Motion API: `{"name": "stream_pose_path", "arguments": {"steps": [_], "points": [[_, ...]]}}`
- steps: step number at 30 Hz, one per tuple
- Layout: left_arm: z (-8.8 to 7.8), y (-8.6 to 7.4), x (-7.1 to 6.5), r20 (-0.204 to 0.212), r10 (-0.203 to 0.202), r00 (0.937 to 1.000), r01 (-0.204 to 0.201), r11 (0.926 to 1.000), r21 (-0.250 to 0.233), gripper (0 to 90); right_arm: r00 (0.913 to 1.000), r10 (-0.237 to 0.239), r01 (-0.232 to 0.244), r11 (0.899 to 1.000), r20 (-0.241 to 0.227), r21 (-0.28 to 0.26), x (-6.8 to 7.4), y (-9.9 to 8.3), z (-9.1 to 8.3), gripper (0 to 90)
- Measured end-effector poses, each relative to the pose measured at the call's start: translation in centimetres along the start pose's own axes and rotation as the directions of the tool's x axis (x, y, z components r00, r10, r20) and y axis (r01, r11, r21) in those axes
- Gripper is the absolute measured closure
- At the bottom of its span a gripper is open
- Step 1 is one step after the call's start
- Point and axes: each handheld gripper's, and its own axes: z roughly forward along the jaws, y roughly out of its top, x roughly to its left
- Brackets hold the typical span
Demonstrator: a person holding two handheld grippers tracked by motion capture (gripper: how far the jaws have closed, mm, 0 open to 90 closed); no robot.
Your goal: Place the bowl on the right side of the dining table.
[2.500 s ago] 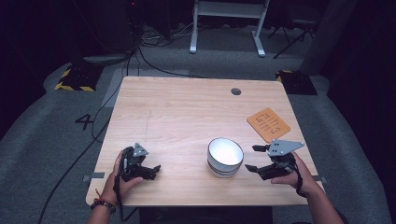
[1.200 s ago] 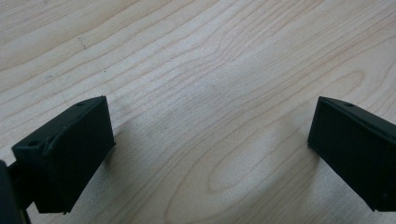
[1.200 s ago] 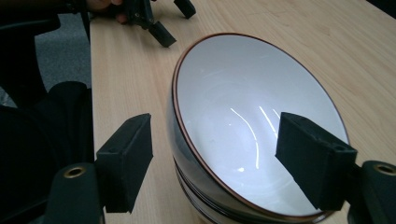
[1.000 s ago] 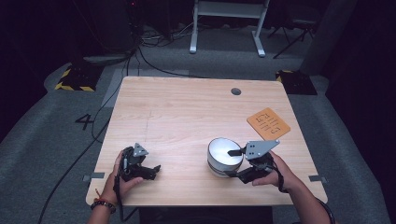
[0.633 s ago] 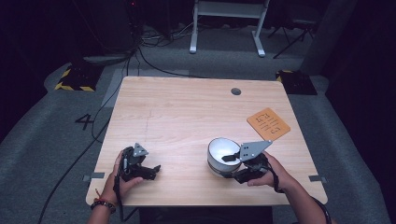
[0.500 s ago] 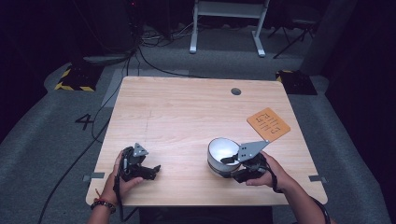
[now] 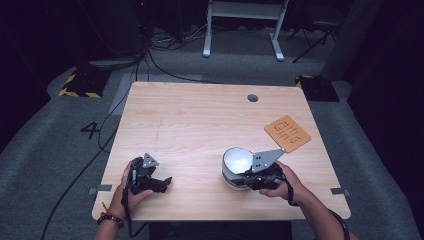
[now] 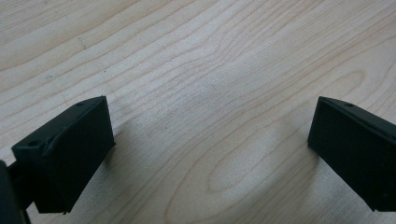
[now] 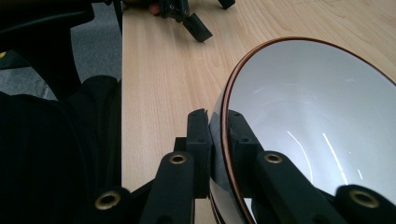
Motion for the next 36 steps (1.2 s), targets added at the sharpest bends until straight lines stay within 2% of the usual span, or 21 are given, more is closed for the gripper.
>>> {"name": "stream_pose_path", "arguments": {"steps": [17, 29, 36], "points": [[0.00, 0.00, 0.00, 0.000, 0.000, 1.0000, 0.000, 1.0000, 0.000, 0.3, 0.9997, -0.022, 0.022, 1.000, 0.015, -0.004, 0.21, -0.07, -0.07, 82.5], [0.00, 0.00, -0.01, 0.000, 0.000, 1.0000, 0.000, 1.0000, 0.000, 0.3, 0.9999, -0.014, 0.014, 1.000, -0.002, -0.027, 0.01, 0.02, -0.38, 81.9], [0.00, 0.00, 0.00, 0.000, 0.000, 1.0000, 0.000, 1.0000, 0.000, 0.3, 0.9996, -0.026, 0.026, 0.999, 0.015, -0.029, 0.26, 0.35, -0.95, 81.6]]}}
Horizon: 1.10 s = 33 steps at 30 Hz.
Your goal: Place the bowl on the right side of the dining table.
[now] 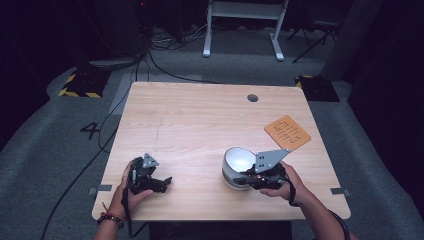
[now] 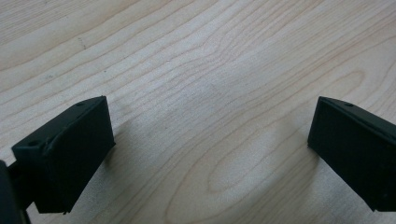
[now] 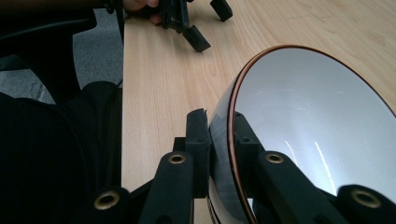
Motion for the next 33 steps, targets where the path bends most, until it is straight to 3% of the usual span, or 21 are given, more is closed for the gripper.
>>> {"name": "stream_pose_path", "arguments": {"steps": [25, 33], "points": [[0.0, 0.0, 0.0, 0.001, 0.000, 1.0000, 0.000, 1.0000, 0.000, 0.3, 0.9990, -0.011, 0.013, 0.999, 0.043, -0.041, -0.2, 0.8, -2.0, 81.6], [0.0, 0.0, 0.0, 0.001, 0.000, 1.0000, 0.000, 1.0000, 0.002, 0.4, 0.9964, -0.023, 0.028, 0.998, 0.081, -0.060, -0.4, 1.1, -3.3, 81.6]]}}
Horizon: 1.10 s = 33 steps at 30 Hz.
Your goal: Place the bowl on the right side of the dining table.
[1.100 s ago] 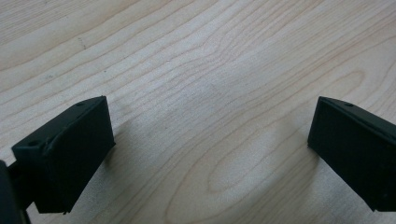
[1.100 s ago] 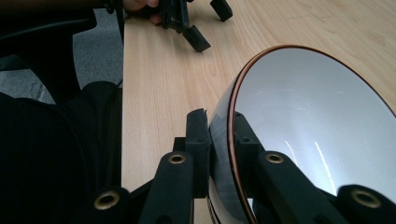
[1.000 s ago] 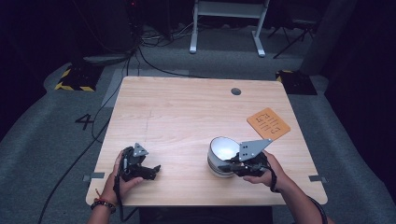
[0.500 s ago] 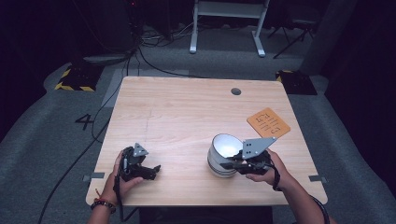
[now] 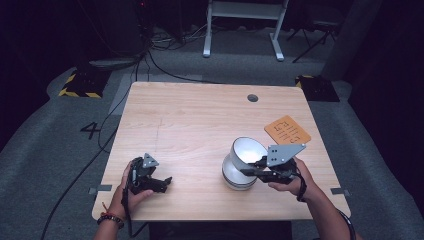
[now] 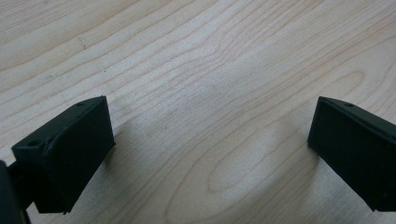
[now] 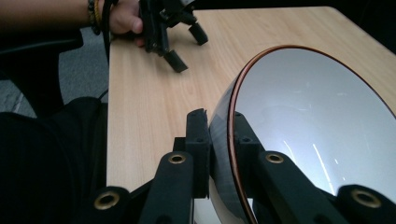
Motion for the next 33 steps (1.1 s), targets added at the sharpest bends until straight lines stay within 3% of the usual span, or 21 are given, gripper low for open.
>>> {"name": "stream_pose_path", "arguments": {"steps": [15, 23, 27, 33], "points": [[0.0, 0.0, 0.0, -0.001, 0.000, 1.0000, 0.000, 1.0000, -0.001, 0.3, 0.9947, 0.020, -0.017, 0.999, 0.101, -0.033, -1.2, -0.3, -2.8, 81.6], [0.0, 0.0, 0.0, 0.000, 0.000, 1.0000, 0.000, 1.0000, -0.001, 0.3, 0.9876, 0.043, -0.039, 0.999, 0.151, -0.032, -1.9, -1.0, -3.6, 81.6], [0.0, 0.0, 0.0, -0.001, 0.000, 1.0000, 0.000, 1.0000, -0.002, 0.3, 0.9795, 0.041, -0.040, 0.999, 0.197, -0.008, -2.1, -1.4, -3.9, 81.5], [0.0, 0.0, 0.0, -0.001, 0.000, 1.0000, 0.000, 1.0000, -0.002, 0.3, 0.9716, 0.049, -0.049, 0.999, 0.232, -0.006, -2.4, -2.0, -4.3, 81.5]]}}
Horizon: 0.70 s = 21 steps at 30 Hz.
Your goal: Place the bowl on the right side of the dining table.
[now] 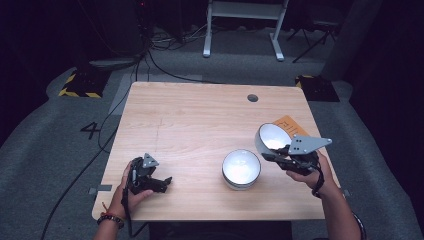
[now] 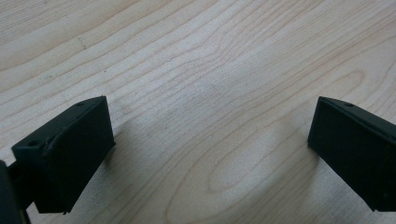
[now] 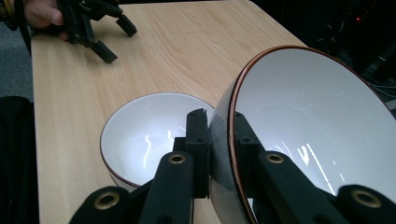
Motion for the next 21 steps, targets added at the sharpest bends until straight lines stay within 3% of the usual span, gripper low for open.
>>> {"name": "stream_pose_path", "arguments": {"steps": [12, 21], "points": [[0.0, 0.0, 0.0, -0.001, 0.000, 1.0000, 0.000, 1.0000, 0.000, 0.3, 0.9958, 0.070, -0.070, 0.998, 0.059, 0.001, -1.6, -1.8, -0.9, 81.5], [0.0, 0.0, 0.0, 0.000, 0.000, 1.0000, 0.000, 1.0000, 0.000, 0.3, 0.9844, 0.111, -0.114, 0.993, 0.137, 0.016, -2.7, -3.3, -1.5, 81.5]]}}
